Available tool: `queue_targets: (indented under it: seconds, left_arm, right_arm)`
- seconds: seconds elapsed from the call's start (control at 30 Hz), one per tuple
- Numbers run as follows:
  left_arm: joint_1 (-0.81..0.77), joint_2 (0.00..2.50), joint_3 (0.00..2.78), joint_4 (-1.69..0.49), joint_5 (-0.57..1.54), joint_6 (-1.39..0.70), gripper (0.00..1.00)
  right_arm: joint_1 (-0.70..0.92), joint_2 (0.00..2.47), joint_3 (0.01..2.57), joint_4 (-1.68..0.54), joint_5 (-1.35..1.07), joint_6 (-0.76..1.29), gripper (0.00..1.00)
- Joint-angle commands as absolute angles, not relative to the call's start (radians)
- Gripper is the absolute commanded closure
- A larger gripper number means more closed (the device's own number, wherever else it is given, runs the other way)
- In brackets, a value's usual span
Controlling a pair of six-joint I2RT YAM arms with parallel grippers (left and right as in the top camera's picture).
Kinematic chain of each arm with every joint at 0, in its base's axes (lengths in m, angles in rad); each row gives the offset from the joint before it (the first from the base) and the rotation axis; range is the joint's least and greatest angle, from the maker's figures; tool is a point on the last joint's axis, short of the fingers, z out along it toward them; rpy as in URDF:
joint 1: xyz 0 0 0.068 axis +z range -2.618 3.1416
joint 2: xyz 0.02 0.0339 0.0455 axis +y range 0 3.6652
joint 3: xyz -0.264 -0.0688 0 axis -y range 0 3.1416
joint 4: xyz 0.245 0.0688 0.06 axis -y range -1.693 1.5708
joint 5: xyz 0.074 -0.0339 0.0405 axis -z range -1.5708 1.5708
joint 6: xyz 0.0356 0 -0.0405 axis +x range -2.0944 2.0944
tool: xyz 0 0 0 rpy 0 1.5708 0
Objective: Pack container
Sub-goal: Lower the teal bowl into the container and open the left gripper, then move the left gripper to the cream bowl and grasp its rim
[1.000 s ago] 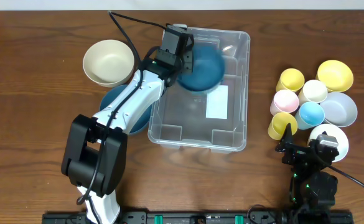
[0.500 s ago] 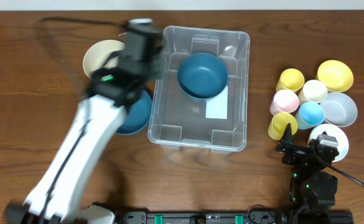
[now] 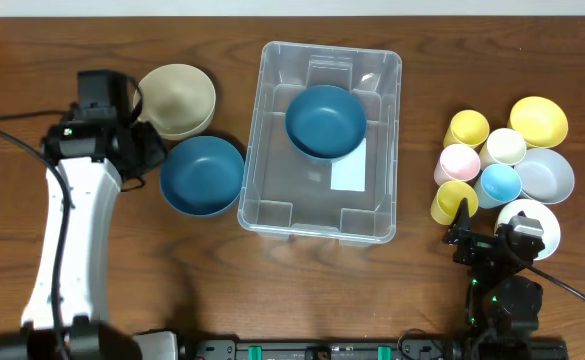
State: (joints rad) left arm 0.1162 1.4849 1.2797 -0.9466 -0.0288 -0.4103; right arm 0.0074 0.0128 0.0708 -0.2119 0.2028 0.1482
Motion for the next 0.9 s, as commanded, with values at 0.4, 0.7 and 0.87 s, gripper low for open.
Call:
queue_targets:
  seconds: [0.4,0.7,0.87]
  left_arm:
    - [0.191,1.763,1.055,-0.704,0.228,-0.336,0.38]
    - [0.241,1.736,1.067,-0.721,0.224,-0.329,0.94]
    - [0.3,1.646,1.092,-0.803,0.224,-0.329,0.94]
  right_arm:
    - [-0.001,0.011,0.068,-0.214,0.209,0.141,0.01]
    - [-0.001,0.011,0.068,-0.214,0.209,0.141,0.01]
    - [-0.001,0.011,0.068,-0.214,0.209,0.141,0.01]
